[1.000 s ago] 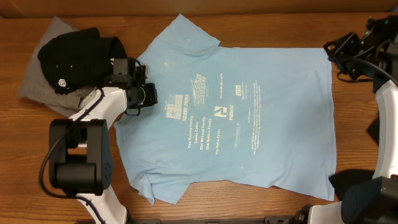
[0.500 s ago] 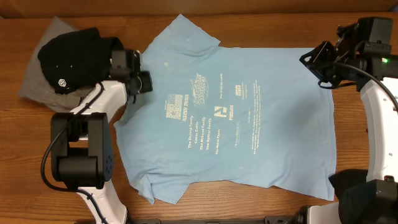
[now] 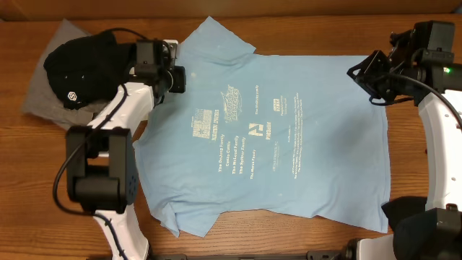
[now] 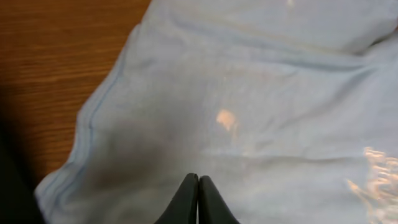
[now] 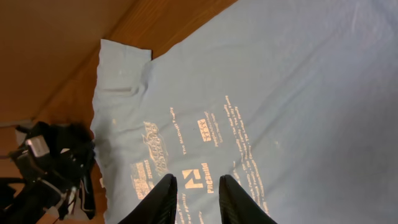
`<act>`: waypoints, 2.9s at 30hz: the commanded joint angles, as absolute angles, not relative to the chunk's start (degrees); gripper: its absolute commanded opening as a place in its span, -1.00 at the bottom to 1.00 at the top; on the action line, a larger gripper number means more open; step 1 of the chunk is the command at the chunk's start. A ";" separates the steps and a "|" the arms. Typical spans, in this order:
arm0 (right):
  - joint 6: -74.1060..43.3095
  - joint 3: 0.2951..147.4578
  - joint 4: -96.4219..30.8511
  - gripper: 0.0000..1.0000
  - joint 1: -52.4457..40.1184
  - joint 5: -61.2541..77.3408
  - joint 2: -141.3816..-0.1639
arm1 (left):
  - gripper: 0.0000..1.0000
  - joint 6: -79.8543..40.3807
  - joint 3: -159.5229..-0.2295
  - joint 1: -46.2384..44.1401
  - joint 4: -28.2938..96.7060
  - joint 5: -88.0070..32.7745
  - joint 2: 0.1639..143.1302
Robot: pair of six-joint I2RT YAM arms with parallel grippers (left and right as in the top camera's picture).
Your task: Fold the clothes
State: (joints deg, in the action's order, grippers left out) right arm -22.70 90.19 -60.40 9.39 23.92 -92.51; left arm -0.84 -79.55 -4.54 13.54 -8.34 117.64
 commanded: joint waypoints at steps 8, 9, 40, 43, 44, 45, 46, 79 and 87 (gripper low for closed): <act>-22.48 90.39 -60.88 -0.45 9.43 23.62 -91.09 | -0.92 1.54 -80.38 -4.43 8.49 -7.09 127.96; -22.50 90.39 -61.01 -0.45 9.43 23.62 -91.09 | -0.92 1.54 -80.38 -4.43 7.84 -5.13 128.81; -28.95 90.28 -68.10 -0.17 10.37 5.02 -91.09 | -0.37 4.82 -124.46 -2.70 48.16 1.54 123.87; -28.95 89.97 -69.19 0.11 10.92 4.19 -91.29 | -0.31 4.78 -127.96 -2.63 55.66 3.31 118.26; -28.95 89.95 -69.41 0.22 11.33 2.52 -91.83 | -0.30 4.78 -128.55 -2.63 57.82 3.62 116.01; -28.97 89.95 -69.38 0.27 11.68 1.32 -92.64 | -0.30 4.75 -128.75 -2.63 59.68 3.57 113.73; -28.95 89.95 -69.25 0.28 12.10 1.28 -93.54 | -0.29 4.71 -128.75 -2.63 61.73 3.42 111.46; -14.55 89.95 -78.13 0.25 13.08 19.20 -96.97 | -0.55 -16.88 -77.14 -2.70 92.75 -11.75 89.97; -14.55 89.95 -76.73 0.25 13.08 19.18 -96.97 | -0.25 -22.48 -59.20 -3.99 83.37 -14.06 86.54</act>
